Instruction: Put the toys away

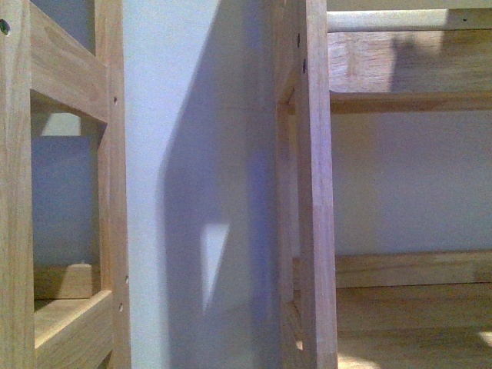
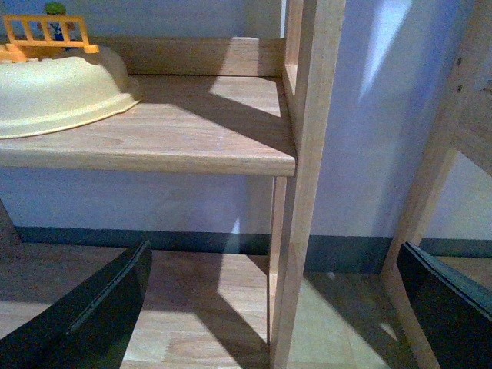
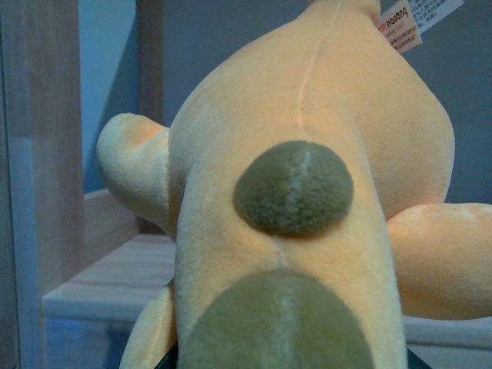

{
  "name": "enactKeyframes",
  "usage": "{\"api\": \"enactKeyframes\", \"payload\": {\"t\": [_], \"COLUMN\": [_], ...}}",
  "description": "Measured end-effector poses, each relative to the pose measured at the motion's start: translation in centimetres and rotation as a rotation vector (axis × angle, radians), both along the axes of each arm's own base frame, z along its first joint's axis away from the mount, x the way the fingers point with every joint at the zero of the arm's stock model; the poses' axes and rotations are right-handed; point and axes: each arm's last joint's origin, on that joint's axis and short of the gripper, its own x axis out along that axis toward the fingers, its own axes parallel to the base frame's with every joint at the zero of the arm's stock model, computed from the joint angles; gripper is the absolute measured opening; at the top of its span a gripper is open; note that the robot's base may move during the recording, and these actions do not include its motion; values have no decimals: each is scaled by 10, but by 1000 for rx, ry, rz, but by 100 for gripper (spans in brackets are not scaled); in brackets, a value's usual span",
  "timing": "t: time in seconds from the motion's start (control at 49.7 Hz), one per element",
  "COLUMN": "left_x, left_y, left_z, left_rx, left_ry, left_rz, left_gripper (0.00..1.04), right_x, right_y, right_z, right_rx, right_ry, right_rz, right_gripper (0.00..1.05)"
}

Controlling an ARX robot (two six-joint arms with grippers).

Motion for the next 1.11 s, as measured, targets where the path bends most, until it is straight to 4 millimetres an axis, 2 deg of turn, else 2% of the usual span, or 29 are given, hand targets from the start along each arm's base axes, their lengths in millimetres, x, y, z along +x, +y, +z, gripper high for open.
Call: {"api": "enactKeyframes", "payload": {"t": [0.101, 0.241, 0.382, 0.503, 0.704, 0.825, 1.107], "left_x": [0, 0, 0, 0, 0, 0, 0], "left_y": [0, 0, 0, 0, 0, 0, 0], "left_z": [0, 0, 0, 0, 0, 0, 0], "left_rx": [0, 0, 0, 0, 0, 0, 0], "left_ry": [0, 0, 0, 0, 0, 0, 0], "left_rz": [0, 0, 0, 0, 0, 0, 0], "left_gripper": [99, 99, 99, 99, 99, 99, 99], "right_x": [14, 47, 69, 86, 112, 139, 178], "right_y": [-1, 2, 11, 22, 39, 50, 64], "right_z": [19, 52, 71, 78, 78, 71, 52], "right_rx": [3, 21, 35, 38, 45, 67, 95], "right_ry": [15, 40, 44, 45, 50, 63, 101], "right_rz": [7, 17, 47, 93, 143, 143, 124], "right_gripper": [20, 20, 20, 20, 20, 20, 20]}}
